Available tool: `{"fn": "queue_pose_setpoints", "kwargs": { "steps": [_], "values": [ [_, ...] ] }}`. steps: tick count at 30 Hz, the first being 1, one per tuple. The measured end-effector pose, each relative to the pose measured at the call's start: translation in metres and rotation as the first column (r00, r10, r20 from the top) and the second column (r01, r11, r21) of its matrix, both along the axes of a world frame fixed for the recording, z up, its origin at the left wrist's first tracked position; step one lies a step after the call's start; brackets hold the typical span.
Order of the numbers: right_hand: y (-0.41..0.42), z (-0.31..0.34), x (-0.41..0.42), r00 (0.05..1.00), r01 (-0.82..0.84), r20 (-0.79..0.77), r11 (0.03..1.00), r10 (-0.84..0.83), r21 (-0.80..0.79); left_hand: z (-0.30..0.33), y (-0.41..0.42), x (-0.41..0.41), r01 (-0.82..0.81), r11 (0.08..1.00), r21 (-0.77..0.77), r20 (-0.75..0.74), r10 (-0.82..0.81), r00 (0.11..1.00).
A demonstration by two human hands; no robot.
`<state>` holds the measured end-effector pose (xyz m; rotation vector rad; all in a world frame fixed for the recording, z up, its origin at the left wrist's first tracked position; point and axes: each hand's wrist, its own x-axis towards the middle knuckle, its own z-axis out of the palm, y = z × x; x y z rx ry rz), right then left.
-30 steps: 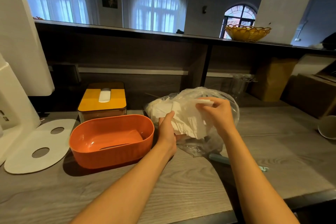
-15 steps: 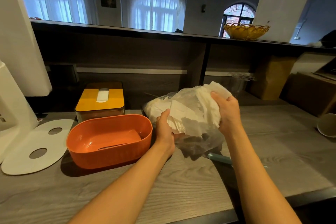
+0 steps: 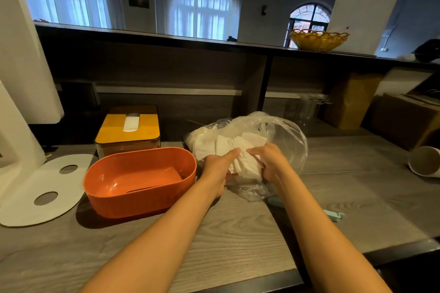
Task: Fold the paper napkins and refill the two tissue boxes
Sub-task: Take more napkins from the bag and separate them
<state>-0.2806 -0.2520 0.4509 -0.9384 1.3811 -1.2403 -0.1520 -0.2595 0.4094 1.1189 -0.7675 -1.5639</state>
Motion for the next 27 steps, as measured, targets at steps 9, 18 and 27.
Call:
{"fn": "queue_pose_setpoints", "kwargs": {
  "steps": [9,18,27],
  "values": [
    [0.003,0.003,0.013,0.988,-0.046,-0.155,0.958,0.001,-0.285,0.014,0.011,0.003,-0.056,0.994,-0.093,-0.339,0.021,0.940],
    [0.001,0.003,0.005,0.979,0.199,0.087,0.946,-0.183,-0.256,0.017,0.013,0.003,-0.130,0.991,-0.039,-0.406,0.103,0.908],
    [0.006,0.016,-0.002,0.962,0.271,0.089,0.862,-0.259,-0.429,0.023,0.018,0.006,-0.187,0.982,0.034,-0.392,0.185,0.901]
  ]
}}
